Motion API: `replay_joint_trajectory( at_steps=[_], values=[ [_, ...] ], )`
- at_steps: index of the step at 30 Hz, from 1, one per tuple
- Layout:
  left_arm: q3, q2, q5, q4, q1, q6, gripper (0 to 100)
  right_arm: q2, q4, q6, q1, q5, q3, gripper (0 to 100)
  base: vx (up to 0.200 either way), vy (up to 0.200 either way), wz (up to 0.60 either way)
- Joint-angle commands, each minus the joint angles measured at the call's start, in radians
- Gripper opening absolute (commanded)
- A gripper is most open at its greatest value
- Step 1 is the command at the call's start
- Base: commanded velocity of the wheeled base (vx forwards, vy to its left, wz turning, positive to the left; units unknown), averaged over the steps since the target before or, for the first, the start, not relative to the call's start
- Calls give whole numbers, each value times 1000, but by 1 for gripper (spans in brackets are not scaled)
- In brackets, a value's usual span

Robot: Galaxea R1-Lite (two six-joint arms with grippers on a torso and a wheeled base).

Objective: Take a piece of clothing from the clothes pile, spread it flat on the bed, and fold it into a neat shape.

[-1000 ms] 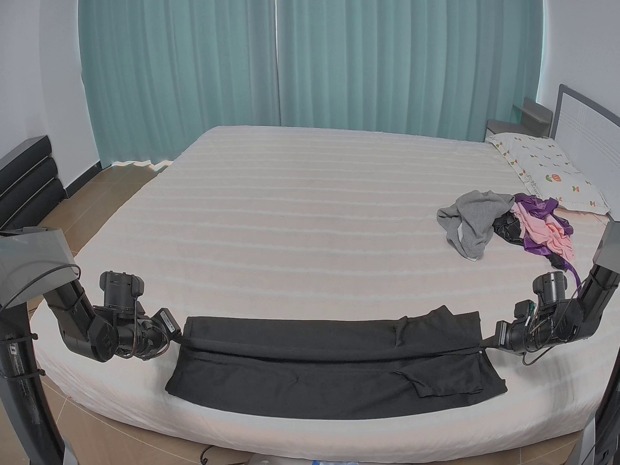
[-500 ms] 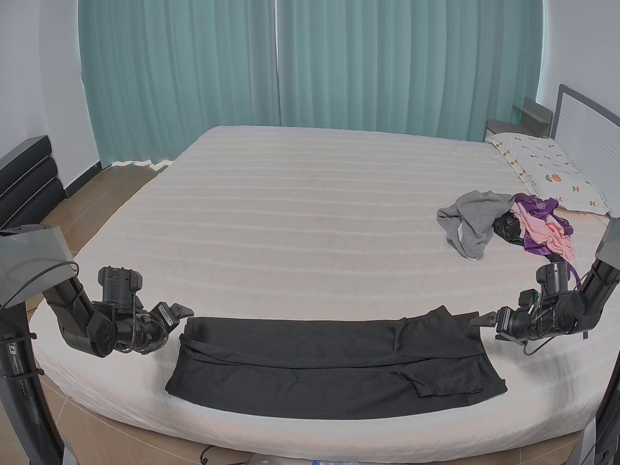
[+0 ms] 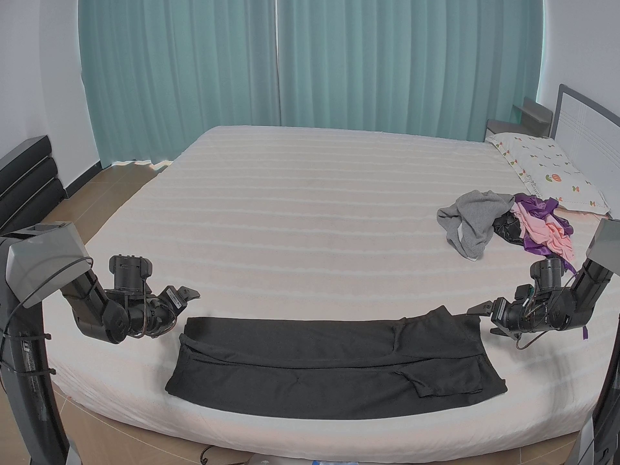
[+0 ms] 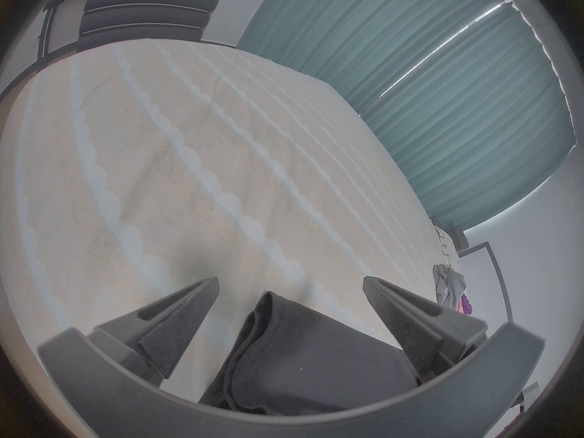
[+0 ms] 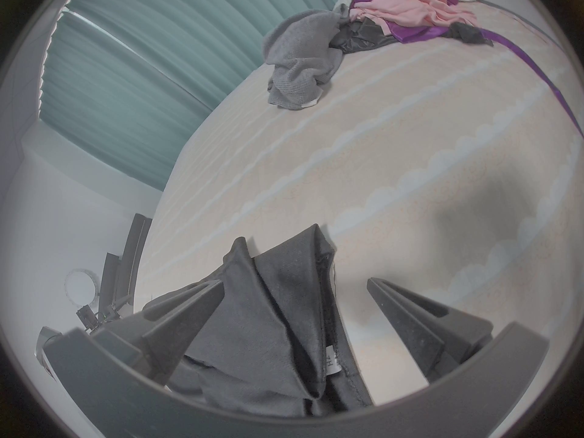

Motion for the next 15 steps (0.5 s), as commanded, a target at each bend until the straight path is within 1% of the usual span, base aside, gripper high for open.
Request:
replay_joint_trajectory(
  at_steps=[1,6,7,12,15],
  values=[
    [-21,47,1,-4,-13,2,100,46,-7,16,0,0,-17,100,0,0,0],
    [-64,71,2,-1,-29,5,100,54,-17,24,2,-1,-18,100,0,0,0],
    [-67,73,4,1,-32,8,0,54,-17,25,2,-1,-18,100,0,0,0],
    [-63,79,7,1,-38,37,0,54,-17,24,3,-4,-18,100,0,0,0],
    [-69,82,28,-1,-36,41,0,53,-17,24,3,-30,-23,100,0,0,0]
  ],
)
